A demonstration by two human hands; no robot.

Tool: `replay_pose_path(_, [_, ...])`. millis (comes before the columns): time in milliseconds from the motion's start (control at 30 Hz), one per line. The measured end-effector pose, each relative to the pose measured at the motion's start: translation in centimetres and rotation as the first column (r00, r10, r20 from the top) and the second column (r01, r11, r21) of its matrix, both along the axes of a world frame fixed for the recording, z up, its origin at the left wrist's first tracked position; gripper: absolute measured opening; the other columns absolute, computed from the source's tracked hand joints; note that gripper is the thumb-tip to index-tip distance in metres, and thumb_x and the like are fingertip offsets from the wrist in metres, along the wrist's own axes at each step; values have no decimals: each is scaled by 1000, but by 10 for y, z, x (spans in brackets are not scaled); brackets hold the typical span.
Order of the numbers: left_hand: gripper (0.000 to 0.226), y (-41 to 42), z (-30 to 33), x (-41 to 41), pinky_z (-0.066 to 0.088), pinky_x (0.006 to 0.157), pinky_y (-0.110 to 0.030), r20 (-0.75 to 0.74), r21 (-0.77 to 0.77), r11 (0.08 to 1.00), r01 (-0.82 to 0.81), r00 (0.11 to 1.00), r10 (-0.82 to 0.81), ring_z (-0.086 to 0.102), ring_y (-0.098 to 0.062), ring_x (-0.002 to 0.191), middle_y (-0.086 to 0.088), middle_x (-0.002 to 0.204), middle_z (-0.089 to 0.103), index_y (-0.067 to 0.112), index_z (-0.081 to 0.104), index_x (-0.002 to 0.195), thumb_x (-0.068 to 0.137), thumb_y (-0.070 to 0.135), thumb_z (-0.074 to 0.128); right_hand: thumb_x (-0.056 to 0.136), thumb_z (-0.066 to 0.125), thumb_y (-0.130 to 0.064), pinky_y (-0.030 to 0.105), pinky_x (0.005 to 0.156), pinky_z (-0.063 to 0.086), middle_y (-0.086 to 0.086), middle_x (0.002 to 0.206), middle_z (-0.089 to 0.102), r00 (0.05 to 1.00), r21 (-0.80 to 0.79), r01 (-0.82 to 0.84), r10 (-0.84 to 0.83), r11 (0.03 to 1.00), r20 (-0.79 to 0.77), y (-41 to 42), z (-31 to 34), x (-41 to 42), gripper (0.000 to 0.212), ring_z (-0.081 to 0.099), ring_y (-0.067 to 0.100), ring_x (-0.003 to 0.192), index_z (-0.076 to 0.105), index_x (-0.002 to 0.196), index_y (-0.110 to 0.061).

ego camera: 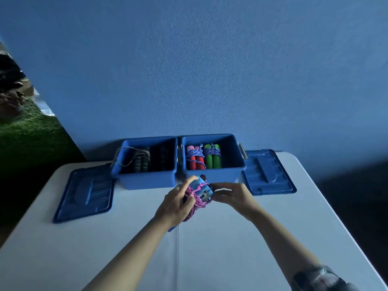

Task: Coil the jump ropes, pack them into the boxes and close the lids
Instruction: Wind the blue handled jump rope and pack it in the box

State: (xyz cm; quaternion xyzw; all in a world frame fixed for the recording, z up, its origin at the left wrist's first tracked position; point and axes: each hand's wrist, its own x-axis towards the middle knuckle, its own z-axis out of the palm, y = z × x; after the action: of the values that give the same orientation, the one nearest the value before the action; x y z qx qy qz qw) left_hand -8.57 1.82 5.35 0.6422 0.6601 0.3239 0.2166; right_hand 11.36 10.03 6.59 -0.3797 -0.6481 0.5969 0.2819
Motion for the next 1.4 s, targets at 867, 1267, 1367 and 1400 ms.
replay_pose_path(867, [47, 14, -2, 41, 50, 88, -35, 241, -52, 987, -150, 958, 158, 60, -15, 99, -3, 115, 53, 58, 30, 135, 89, 50, 41, 88, 61, -38, 50, 84, 50, 0, 111, 64, 999, -429, 47, -30, 902, 45, -17, 10, -24, 36, 64, 23, 96, 46, 121, -33])
replay_pose_path(1267, [27, 66, 2, 61, 42, 67, -8, 464, -249, 953, -173, 842, 274, 53, -1, 78, 3, 109, 56, 37, 39, 121, 103, 18, 32, 74, 69, 2, 29, 81, 53, 6, 126, 55, 947, 46, 52, -63, 998, 315, 12, -4, -10, 94, 65, 13, 85, 18, 146, -30])
replay_pose_path(1367, [40, 84, 4, 64, 38, 80, -2, 462, -168, 970, -173, 856, 233, 52, 5, 95, 3, 121, 50, 32, 30, 144, 104, 26, 31, 74, 72, -8, 36, 86, 55, -8, 117, 58, 949, 29, 133, -136, 991, 285, 28, 2, -6, 91, 68, 13, 89, 21, 144, -37])
replay_pose_path(1400, [45, 91, 1, 64, 39, 93, -11, 466, -148, 974, -170, 857, 220, 52, -2, 109, 1, 131, 48, 32, 25, 148, 104, 31, 31, 74, 72, -11, 41, 85, 55, -10, 113, 59, 947, 36, 158, -162, 987, 277, 35, 5, -6, 89, 69, 13, 88, 24, 143, -39])
